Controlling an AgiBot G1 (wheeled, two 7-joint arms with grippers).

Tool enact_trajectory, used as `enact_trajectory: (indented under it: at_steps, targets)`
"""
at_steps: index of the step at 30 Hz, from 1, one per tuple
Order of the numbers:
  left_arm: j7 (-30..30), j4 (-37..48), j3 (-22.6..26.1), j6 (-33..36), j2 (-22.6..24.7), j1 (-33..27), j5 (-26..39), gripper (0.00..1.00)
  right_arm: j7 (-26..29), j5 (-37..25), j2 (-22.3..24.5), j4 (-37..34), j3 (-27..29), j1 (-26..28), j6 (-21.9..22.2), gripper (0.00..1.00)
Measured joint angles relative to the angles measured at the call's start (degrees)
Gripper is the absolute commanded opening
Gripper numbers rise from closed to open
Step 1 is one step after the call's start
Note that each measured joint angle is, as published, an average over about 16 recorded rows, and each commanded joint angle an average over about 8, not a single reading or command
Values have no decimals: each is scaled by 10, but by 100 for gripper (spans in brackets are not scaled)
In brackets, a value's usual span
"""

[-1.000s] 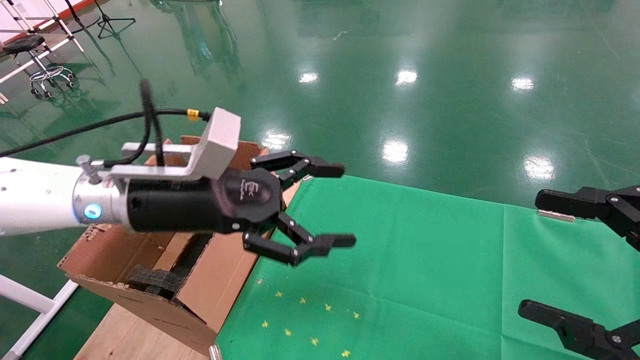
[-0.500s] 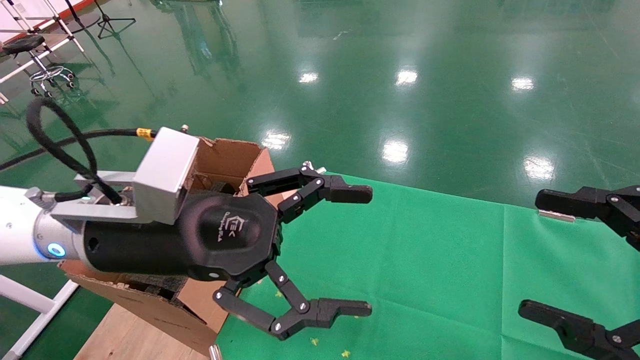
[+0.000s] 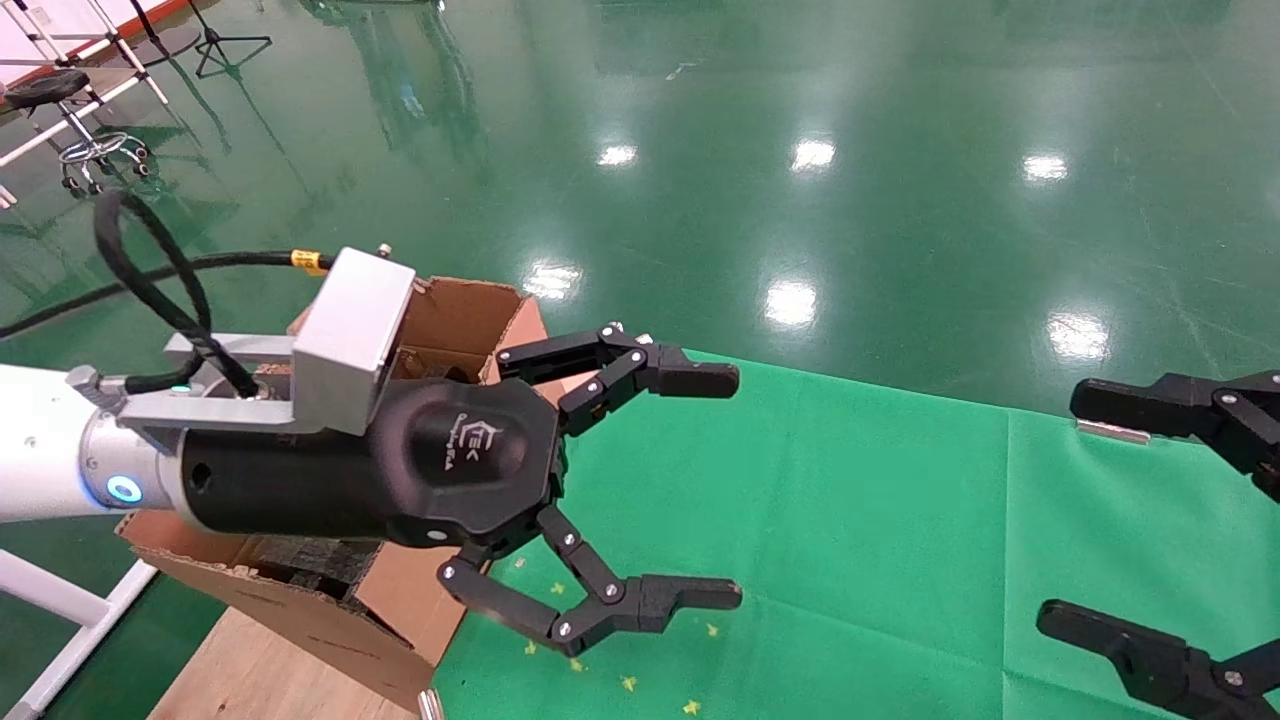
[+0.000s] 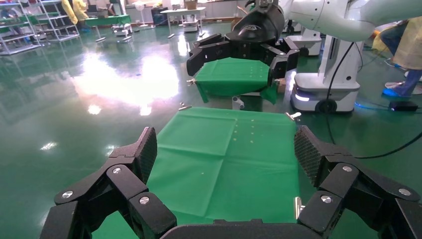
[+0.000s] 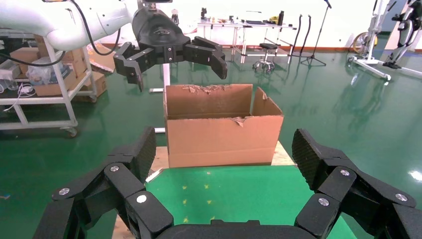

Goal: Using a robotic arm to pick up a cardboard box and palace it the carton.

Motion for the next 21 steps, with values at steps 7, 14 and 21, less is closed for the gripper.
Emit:
enact_trajectory:
  at_steps: [7, 14, 21]
  targets:
    - [0, 2, 2, -1, 0, -2, 3, 100, 0, 0, 0, 0, 0, 0, 0, 100]
    - [-1, 4, 3, -1, 0, -4, 5, 100, 0, 0, 0, 0, 0, 0, 0, 100]
    - [-1, 4, 3, -2, 0, -4, 5, 100, 0, 0, 0, 0, 0, 0, 0, 100]
